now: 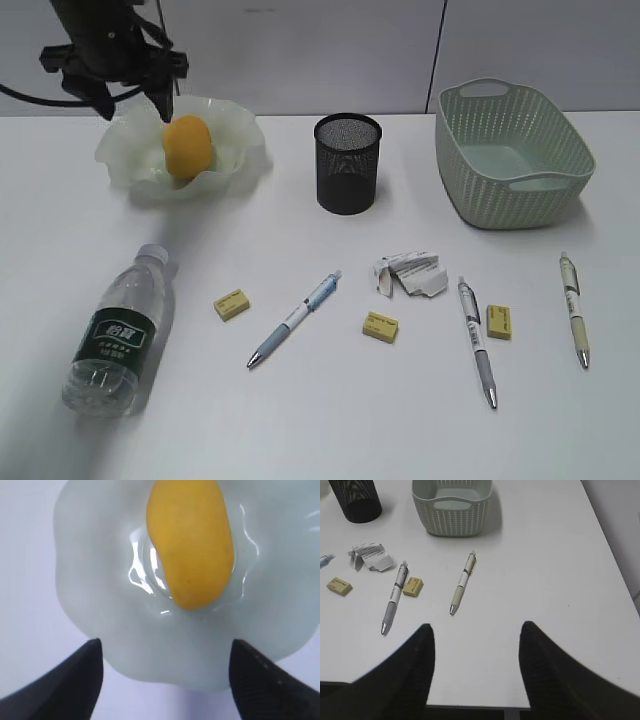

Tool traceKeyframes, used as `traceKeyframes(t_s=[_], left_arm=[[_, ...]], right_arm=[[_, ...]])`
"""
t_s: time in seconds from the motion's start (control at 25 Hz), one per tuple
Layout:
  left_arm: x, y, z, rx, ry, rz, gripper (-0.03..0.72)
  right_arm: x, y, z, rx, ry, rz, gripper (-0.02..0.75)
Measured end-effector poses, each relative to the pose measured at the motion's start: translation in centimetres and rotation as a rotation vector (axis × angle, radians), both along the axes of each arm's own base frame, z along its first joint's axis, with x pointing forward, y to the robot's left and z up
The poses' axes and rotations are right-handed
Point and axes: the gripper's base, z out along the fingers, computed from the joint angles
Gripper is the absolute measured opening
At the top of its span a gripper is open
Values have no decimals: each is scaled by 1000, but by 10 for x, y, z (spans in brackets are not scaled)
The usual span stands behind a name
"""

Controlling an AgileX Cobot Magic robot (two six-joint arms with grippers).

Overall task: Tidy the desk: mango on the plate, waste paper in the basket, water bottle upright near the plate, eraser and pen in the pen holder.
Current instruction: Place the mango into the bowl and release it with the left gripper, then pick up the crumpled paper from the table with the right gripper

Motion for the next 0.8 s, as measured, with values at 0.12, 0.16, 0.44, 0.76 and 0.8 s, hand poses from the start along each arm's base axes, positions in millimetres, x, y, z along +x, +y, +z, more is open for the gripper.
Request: traceKeyframes(t_s=[0.12, 0.16, 0.44, 0.76, 0.8], left_arm=[[1, 3, 16, -9, -31, 8, 572], [2, 5, 18, -11, -37, 13, 571], [9, 51, 26, -67, -41, 117, 558], [6, 82, 29, -89, -26, 138, 534], [2, 82, 32, -84, -23, 126, 529]], right_arm=[[0, 0, 0, 0, 0, 0, 435], [0, 0, 0, 0, 0, 0, 435], [0, 1, 0, 7, 0, 5, 435], [0, 0, 0, 0, 0, 0, 435], [0, 0, 0, 0, 0, 0, 435]])
